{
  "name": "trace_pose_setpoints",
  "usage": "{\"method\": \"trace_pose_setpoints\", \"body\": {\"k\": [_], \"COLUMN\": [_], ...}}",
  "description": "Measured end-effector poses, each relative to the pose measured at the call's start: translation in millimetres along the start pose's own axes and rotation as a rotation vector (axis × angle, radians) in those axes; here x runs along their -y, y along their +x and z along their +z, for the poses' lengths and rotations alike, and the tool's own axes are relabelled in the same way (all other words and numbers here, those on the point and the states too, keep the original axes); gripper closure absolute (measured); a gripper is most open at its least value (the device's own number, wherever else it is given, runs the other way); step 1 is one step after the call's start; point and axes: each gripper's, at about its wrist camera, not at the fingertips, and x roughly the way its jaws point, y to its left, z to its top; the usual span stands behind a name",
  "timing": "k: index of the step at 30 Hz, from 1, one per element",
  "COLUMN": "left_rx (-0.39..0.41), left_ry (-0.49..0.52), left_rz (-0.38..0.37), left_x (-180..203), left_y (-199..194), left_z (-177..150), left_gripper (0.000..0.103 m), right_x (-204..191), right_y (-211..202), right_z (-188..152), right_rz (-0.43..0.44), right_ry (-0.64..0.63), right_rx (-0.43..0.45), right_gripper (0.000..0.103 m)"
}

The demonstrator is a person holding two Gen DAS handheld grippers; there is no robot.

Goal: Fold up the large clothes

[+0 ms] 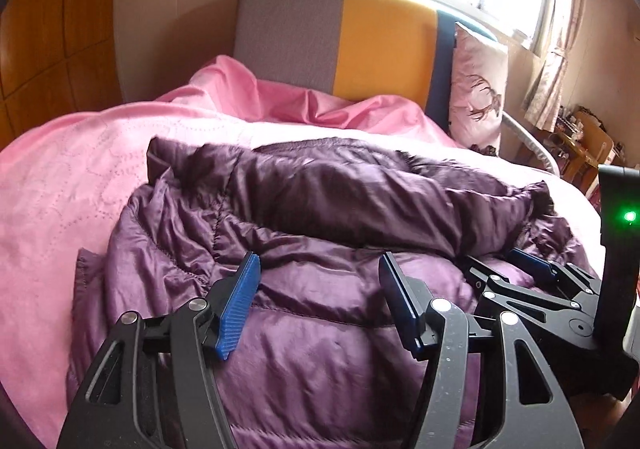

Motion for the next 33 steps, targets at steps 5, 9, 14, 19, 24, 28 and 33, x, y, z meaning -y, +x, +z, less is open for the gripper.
{"method": "trace_pose_setpoints", "body": {"k": [5,9,14,19,24,28,33], "left_rx": [0.036,0.05,0.057,0.048,0.023,-0.025,-0.132], "left_ry": [0.034,0.057,0.074,0.094,0.116,0.103,-0.054], "left_rz": [-0.025,-0.049,-0.066,-0.079,-0.088,-0.103,-0.12], "left_x": [12.0,23.5,35.7,46.1,53.8,53.5,26.5], "left_y": [-16.8,-23.7,-27.6,-25.1,-15.2,1.1,33.8], "left_z": [4.7,9.5,11.1,11.1,10.2,13.2,28.2], "left_gripper": [0.042,0.042,0.042,0.042,0.042,0.042,0.042], "right_x": [22.2,46.0,73.1,99.5,117.1,120.1,121.5], "right_y": [-29.8,-46.9,-55.7,-57.0,-49.1,-41.0,-29.2], "right_z": [2.6,5.5,2.8,-8.1,-18.5,-20.9,-25.7], "right_rz": [-0.011,-0.048,-0.096,-0.114,-0.113,-0.126,-0.127], "right_ry": [0.049,0.095,0.133,0.182,0.23,0.222,0.216], "right_rx": [0.044,0.06,0.051,0.025,0.0,-0.013,-0.038], "right_gripper": [0.027,0.027,0.027,0.027,0.027,0.026,0.026]}}
